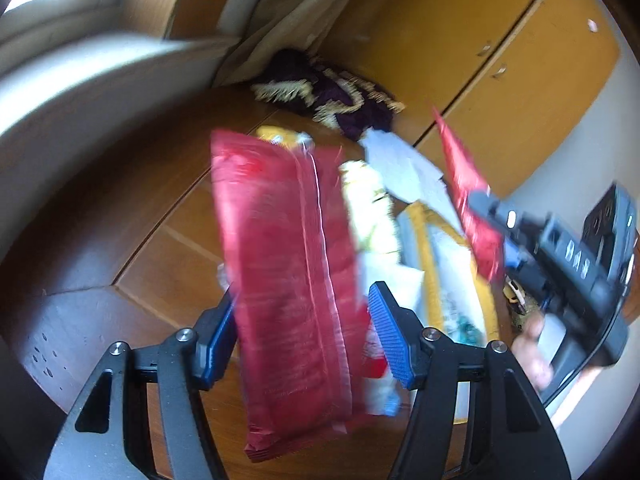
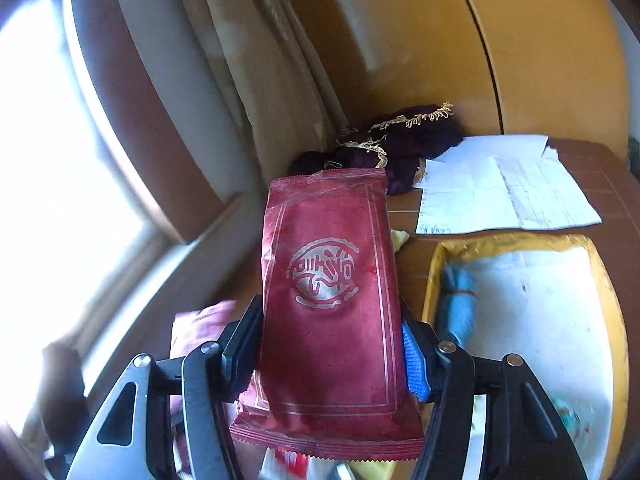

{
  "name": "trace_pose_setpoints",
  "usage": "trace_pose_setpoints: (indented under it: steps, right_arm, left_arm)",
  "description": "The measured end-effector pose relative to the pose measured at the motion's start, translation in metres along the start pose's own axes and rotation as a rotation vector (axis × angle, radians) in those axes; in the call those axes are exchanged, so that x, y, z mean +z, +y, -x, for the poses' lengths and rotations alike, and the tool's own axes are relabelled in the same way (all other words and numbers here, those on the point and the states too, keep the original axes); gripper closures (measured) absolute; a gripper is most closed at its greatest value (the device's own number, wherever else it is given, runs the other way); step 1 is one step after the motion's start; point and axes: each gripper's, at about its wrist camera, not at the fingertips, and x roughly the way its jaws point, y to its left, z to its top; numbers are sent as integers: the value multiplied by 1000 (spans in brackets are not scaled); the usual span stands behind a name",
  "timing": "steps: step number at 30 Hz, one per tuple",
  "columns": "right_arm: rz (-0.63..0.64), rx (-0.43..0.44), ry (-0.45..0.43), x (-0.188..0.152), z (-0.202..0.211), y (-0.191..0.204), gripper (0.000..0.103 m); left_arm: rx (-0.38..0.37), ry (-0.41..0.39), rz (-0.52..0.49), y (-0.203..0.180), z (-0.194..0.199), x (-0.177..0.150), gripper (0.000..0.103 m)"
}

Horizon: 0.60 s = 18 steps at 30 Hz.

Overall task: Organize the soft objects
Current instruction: 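Carry both red packets over the tray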

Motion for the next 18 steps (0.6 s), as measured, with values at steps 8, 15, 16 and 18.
trace_pose_setpoints:
  steps: [8, 15, 16, 18]
  right_arm:
    - [-65, -64, -32, -29, 53, -68, 42]
    - [-113, -54, -15, -42, 58, -95, 42]
    - [-105, -49, -14, -43, 57, -94, 42]
    - [-107, -41, -10, -43, 53, -92, 42]
  left_arm:
    - [46, -54, -248, -85, 3, 2, 51]
    - [102, 28, -76, -35, -15, -11, 46]
    - [128, 33, -64, -29, -15, -12, 38]
    - [201, 56, -37, -12, -17, -16, 35]
